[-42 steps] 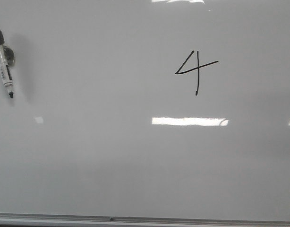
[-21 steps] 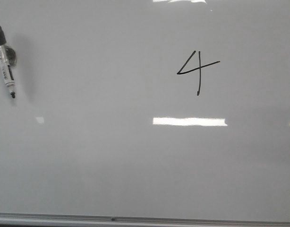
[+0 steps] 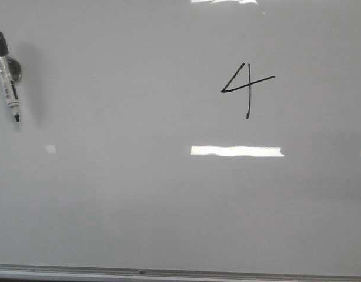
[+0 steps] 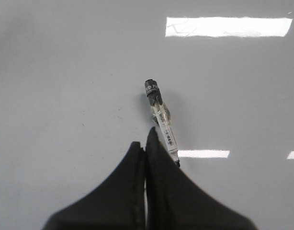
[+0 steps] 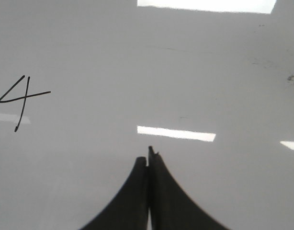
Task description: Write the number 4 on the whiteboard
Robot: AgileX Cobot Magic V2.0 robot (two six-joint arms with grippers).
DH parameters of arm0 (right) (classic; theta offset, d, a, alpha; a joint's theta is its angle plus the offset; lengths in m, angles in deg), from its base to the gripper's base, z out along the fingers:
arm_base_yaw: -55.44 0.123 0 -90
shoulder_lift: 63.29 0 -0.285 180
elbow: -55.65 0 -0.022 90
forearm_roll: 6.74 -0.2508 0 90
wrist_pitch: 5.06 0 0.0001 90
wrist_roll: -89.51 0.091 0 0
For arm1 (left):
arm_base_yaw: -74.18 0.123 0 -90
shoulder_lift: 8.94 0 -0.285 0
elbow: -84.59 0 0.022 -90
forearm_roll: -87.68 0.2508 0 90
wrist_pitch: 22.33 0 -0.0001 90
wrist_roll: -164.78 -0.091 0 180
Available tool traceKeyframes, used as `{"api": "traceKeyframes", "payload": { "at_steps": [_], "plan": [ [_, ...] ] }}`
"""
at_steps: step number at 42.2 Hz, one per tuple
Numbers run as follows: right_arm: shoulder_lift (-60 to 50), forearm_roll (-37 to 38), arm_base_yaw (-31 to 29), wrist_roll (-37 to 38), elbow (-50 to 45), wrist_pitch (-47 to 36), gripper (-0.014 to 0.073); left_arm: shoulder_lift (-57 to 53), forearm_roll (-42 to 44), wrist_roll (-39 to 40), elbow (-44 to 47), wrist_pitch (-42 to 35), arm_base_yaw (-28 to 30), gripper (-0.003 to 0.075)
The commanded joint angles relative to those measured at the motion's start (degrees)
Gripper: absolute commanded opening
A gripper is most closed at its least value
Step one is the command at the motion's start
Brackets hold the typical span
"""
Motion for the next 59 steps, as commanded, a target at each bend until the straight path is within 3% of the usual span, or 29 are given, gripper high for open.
{"api": "traceKeyframes", "payload": {
  "at_steps": [1,7,24,59],
  "plan": [
    [-1.1,3.3,-0.3,3.1,0.8,-5.9,-0.0069,-0.8,0.0,0.0,0.3,-4.7,-0.4,-0.002],
    [-1.1,7.4,-0.8,8.0,0.8,-6.3,-0.0069,-0.8,0.0,0.0,0.3,-4.7,-0.4,-0.002],
    [-1.1,7.4,-3.7,8.0,0.8,-7.0,-0.0069,-0.8,0.0,0.0,0.3,-4.7,-0.4,-0.002],
    [-1.0,7.4,-3.7,8.0,0.8,-7.1,-0.0069,-0.8,0.0,0.0,0.3,-4.7,-0.4,-0.002]
  ]
}}
